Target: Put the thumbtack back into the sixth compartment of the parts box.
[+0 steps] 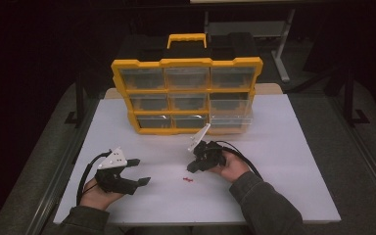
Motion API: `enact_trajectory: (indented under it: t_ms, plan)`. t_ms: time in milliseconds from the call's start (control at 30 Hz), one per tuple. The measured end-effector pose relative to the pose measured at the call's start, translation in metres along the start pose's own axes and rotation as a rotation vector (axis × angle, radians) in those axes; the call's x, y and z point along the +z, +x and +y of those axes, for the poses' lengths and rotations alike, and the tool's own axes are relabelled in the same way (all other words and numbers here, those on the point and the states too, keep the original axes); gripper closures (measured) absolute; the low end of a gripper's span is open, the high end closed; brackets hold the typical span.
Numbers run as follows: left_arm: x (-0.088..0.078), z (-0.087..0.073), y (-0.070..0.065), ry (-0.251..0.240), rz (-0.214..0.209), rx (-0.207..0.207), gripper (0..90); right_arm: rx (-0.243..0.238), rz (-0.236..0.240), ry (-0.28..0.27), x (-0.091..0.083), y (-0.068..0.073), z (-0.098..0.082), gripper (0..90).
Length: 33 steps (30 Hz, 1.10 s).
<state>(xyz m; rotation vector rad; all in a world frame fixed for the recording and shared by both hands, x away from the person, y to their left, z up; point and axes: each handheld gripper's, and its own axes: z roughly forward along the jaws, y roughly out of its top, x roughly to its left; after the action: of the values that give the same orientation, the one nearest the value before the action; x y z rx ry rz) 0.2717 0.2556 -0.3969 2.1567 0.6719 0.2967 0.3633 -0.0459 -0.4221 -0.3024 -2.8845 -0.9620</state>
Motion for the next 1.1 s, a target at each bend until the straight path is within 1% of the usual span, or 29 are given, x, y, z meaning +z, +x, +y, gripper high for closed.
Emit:
enact_trajectory:
  t_ms: [67, 133, 200, 233, 367, 400, 500, 633, 867, 900, 1000, 1033, 1067, 1100]
  plan:
    - [0.0, 0.0, 0.0, 0.003, -0.001, 0.001, 25.4, 0.01, 0.0, -0.015, -0.005, -0.002, 0.001, 84.5]
    - [0.0, 0.0, 0.0, 0.007, -0.001, 0.006, 25.4, 0.031, 0.008, -0.022, -0.012, -0.001, 0.003, 84.5]
    - [0.0, 0.0, 0.0, 0.004, -0.003, 0.004, 25.4, 0.022, 0.008, -0.035, -0.017, -0.002, 0.005, 84.5]
    - [0.0, 0.0, 0.0, 0.005, -0.003, 0.003, 25.4, 0.029, 0.012, -0.032, -0.02, -0.002, 0.007, 84.5]
    - [-0.001, 0.0, 0.0, 0.008, -0.002, -0.002, 25.4, 0.028, 0.011, -0.036, -0.031, -0.002, 0.013, 84.5]
    - [-0.001, 0.0, -0.001, 0.006, -0.001, 0.0, 25.4, 0.03, 0.012, -0.039, -0.033, -0.002, 0.014, 84.4]
    - [-0.002, 0.0, 0.0, -0.003, 0.007, 0.011, 25.6, 0.017, 0.008, -0.045, -0.04, -0.001, 0.018, 84.5]
    - [-0.003, 0.0, 0.0, -0.004, 0.006, 0.001, 25.8, 0.012, 0.004, -0.055, -0.048, -0.002, 0.022, 84.5]
    - [-0.002, 0.0, 0.0, 0.004, 0.003, 0.006, 25.7, 0.029, 0.004, -0.054, -0.059, 0.001, 0.027, 84.4]
    - [-0.002, 0.0, 0.0, 0.003, 0.003, 0.005, 25.7, 0.031, 0.004, -0.047, -0.06, 0.001, 0.028, 84.4]
    - [-0.003, 0.001, 0.0, -0.001, 0.003, 0.009, 26.2, 0.021, -0.006, -0.049, -0.065, 0.002, 0.031, 84.4]
    - [-0.003, 0.001, -0.001, -0.004, 0.003, 0.008, 26.3, 0.001, -0.007, -0.059, -0.067, 0.001, 0.032, 84.4]
    - [-0.003, 0.001, 0.0, -0.007, 0.004, 0.007, 26.2, 0.004, -0.005, -0.058, -0.07, 0.002, 0.034, 84.4]
    - [-0.003, 0.001, 0.0, -0.005, 0.006, 0.011, 26.1, -0.004, -0.002, -0.058, -0.072, 0.003, 0.035, 84.4]
